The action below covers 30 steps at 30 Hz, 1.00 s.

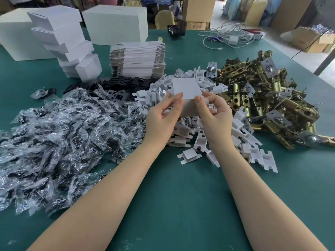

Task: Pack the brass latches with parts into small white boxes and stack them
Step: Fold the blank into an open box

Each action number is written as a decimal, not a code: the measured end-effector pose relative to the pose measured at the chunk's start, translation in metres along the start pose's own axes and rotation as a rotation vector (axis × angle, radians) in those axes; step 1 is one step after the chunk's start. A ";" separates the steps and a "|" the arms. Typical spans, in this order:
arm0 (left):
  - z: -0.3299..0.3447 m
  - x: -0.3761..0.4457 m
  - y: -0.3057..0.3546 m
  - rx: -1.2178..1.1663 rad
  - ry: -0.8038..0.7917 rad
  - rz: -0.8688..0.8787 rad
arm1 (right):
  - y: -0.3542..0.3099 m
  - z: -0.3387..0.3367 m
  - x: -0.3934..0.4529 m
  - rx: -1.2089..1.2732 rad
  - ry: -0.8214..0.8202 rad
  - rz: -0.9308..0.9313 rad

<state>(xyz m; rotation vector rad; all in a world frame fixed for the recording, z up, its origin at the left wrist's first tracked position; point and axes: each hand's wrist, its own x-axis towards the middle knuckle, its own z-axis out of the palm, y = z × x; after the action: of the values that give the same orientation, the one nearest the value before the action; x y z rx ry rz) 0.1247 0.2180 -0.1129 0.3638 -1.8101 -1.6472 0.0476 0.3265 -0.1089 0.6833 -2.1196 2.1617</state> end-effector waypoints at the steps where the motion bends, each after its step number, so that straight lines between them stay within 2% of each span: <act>1: 0.001 0.000 -0.001 -0.009 0.004 0.000 | 0.001 0.000 0.000 0.000 -0.001 -0.003; 6: 0.003 -0.001 -0.002 -0.059 0.015 -0.051 | 0.001 0.000 -0.003 0.039 -0.018 0.024; 11: 0.004 -0.002 -0.001 -0.111 -0.042 -0.050 | 0.000 0.002 -0.006 0.143 -0.042 0.042; 17: 0.002 0.003 -0.004 -0.235 0.017 -0.060 | 0.003 0.003 -0.002 0.444 -0.094 0.251; 21: 0.002 0.007 -0.009 -0.334 0.012 -0.126 | 0.002 0.006 -0.001 0.434 -0.109 0.276; 30: 0.001 0.008 -0.008 -0.357 -0.050 -0.141 | 0.001 0.000 0.002 0.468 -0.159 0.285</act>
<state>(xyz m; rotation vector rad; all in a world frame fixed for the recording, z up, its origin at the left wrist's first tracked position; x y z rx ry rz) 0.1166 0.2121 -0.1180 0.2974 -1.5115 -2.0498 0.0456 0.3257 -0.1096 0.6232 -1.8829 2.8977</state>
